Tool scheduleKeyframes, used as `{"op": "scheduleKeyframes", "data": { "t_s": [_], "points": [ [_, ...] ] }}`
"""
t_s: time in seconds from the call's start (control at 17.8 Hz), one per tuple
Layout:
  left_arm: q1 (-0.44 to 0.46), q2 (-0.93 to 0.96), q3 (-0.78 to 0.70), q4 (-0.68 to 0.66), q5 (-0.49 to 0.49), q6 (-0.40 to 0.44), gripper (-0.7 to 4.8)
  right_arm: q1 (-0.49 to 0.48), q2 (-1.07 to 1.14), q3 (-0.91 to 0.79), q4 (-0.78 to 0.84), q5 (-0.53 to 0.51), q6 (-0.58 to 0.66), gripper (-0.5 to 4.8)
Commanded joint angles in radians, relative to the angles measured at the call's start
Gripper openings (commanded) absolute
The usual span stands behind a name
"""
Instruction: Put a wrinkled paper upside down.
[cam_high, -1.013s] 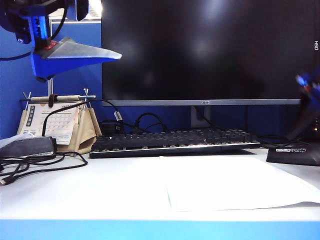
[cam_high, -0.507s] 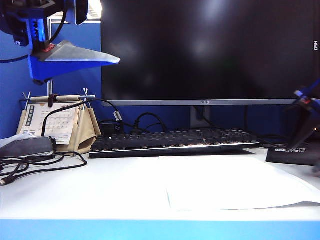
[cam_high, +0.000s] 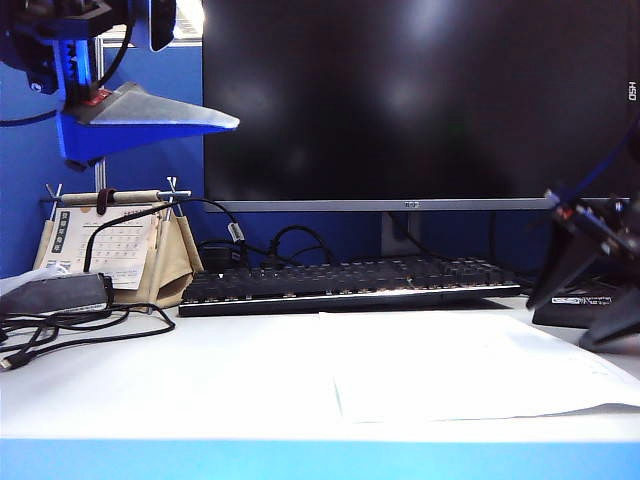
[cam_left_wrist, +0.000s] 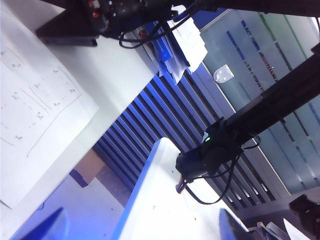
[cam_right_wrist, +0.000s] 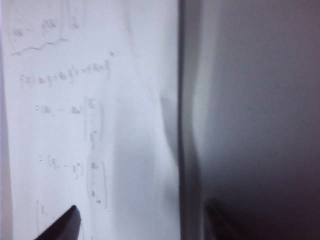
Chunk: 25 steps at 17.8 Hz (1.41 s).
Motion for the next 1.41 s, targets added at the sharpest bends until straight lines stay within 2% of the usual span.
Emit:
{"op": "scheduleKeyframes", "data": {
  "t_s": [0.06,0.34,0.39,0.45,0.56,0.68,0.9,1.07,1.41],
  "points": [
    [-0.001,-0.003,0.003,0.004,0.022,0.0,3.95,0.002,0.037,0.002,-0.005,-0.03,0.004,3.17],
    [-0.001,-0.003,0.003,-0.002,0.022,0.0,3.95,0.003,0.066,0.001,0.011,-0.103,0.004,3.15],
    [-0.001,-0.003,0.003,-0.001,0.021,0.0,3.96,0.003,0.066,0.001,0.023,-0.112,0.004,2.92],
    [-0.001,-0.003,0.003,-0.001,0.021,0.0,3.95,0.003,0.066,0.001,0.029,-0.113,0.004,2.06],
    [-0.001,-0.003,0.003,-0.001,0.021,0.0,3.95,0.003,0.066,0.001,0.034,-0.134,0.003,1.13],
    [-0.001,-0.003,0.003,-0.002,0.021,0.0,3.95,0.002,0.066,0.001,0.058,-0.16,0.003,-0.08],
    [-0.001,-0.003,0.003,-0.002,0.022,0.0,3.96,0.002,0.066,0.001,0.058,-0.176,0.003,-0.06],
    [-0.001,-0.003,0.003,-0.003,0.026,0.0,3.95,0.001,0.018,0.002,0.013,-0.163,-0.047,-0.06],
    [-0.001,-0.003,0.003,-0.002,0.024,0.001,3.95,-0.001,-0.299,0.002,-0.123,0.027,-0.116,-0.06]
  ]
}}
